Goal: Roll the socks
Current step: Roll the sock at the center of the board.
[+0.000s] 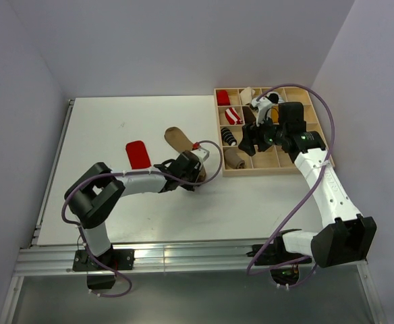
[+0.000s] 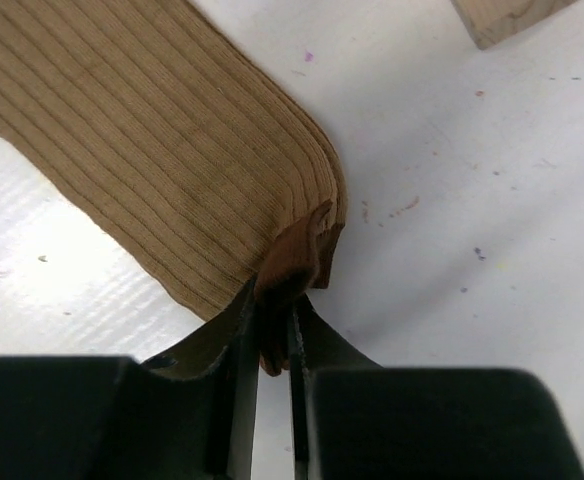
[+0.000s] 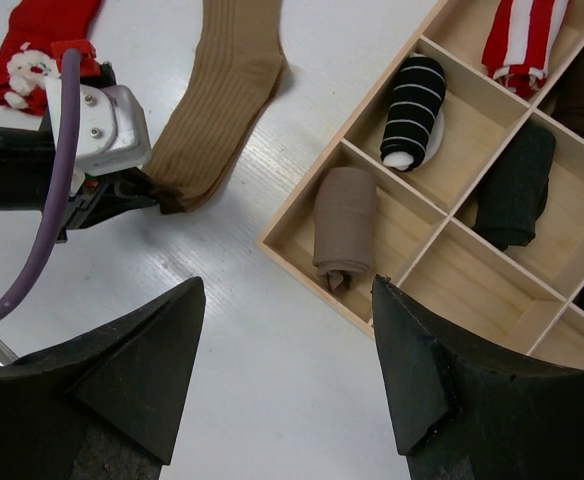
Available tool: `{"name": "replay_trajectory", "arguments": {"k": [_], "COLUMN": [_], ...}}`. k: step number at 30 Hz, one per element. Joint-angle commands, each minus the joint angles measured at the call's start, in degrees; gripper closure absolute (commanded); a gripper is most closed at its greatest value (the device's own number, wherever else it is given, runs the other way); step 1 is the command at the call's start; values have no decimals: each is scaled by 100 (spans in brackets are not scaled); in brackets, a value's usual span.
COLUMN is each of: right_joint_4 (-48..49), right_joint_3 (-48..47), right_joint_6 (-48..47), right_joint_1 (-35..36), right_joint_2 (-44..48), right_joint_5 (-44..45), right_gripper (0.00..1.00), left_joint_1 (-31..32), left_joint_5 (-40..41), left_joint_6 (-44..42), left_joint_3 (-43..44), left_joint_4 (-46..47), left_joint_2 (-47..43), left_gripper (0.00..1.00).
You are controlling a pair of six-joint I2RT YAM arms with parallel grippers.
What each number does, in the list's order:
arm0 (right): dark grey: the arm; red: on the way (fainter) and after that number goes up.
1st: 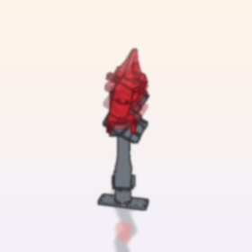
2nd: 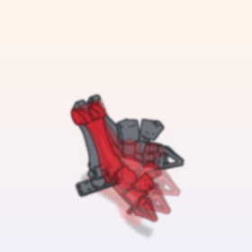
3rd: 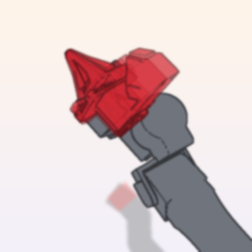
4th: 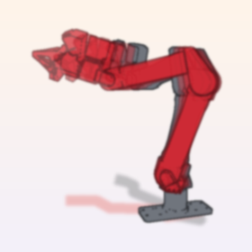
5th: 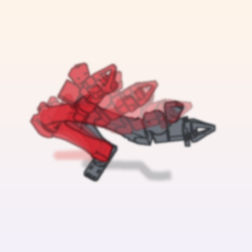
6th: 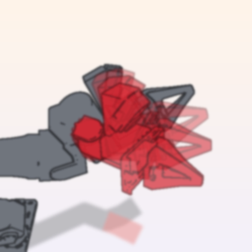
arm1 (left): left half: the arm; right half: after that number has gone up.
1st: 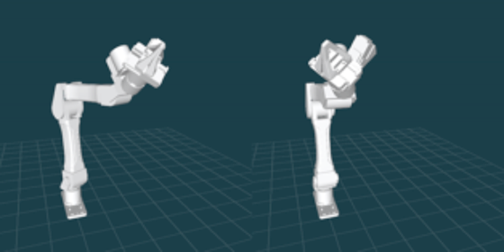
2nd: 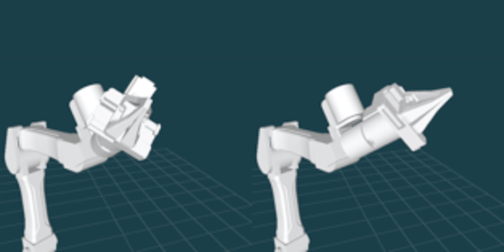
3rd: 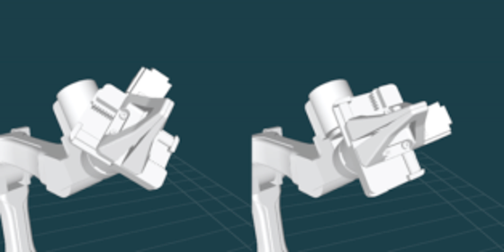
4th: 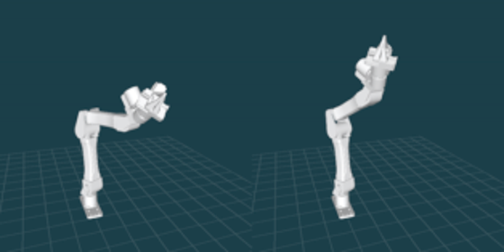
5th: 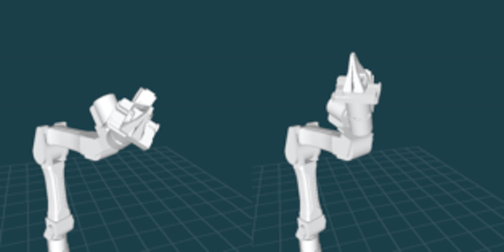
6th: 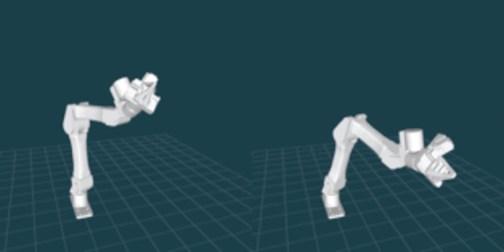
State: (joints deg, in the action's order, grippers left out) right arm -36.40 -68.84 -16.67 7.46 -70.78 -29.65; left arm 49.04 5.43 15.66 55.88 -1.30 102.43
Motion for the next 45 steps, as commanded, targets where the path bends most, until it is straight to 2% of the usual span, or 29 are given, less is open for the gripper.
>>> {"name": "replay_trajectory", "arguments": {"k": [1, 12, 17, 26, 30, 33, 40, 45], "right_joint_4": [-112, -201, -297, -570, -237, -8, 1116, 1724], "right_joint_3": [-103, -25, 72, 713, 1275, 1592, 2357, 2454], "right_joint_6": [-249, -653, -987, -2638, -3131, -3246, -3106, -2948], "right_joint_1": [-52, -52, -43, 106, 491, 895, 2064, 2575], "right_joint_2": [-84, -401, -568, -656, -533, -367, -111, -409], "right_joint_5": [-111, -497, -787, -1184, -877, -639, 64, 424], "right_gripper": [25, 26, 26, 25, 24, 23, 20, 20], "left_joint_1": [27, -96, -245, -640, -1044, -1282, -1537, -1608], "left_joint_5": [-700, -1869, -2465, -3733, -4628, -4954, -5560, -5658], "left_joint_6": [455, 1000, 1237, 1378, 1528, 1598, 1537, 1457], "left_joint_3": [81, 283, 152, 529, 687, 828, 1127, 1268], "left_joint_4": [-950, -1522, -1505, -2304, -2410, -2524, -2885, -3087], "left_joint_2": [224, 427, 304, 470, 646, 796, 1191, 1305], "left_gripper": [83, 92, 93, 92, 92, 91, 88, 87]}}
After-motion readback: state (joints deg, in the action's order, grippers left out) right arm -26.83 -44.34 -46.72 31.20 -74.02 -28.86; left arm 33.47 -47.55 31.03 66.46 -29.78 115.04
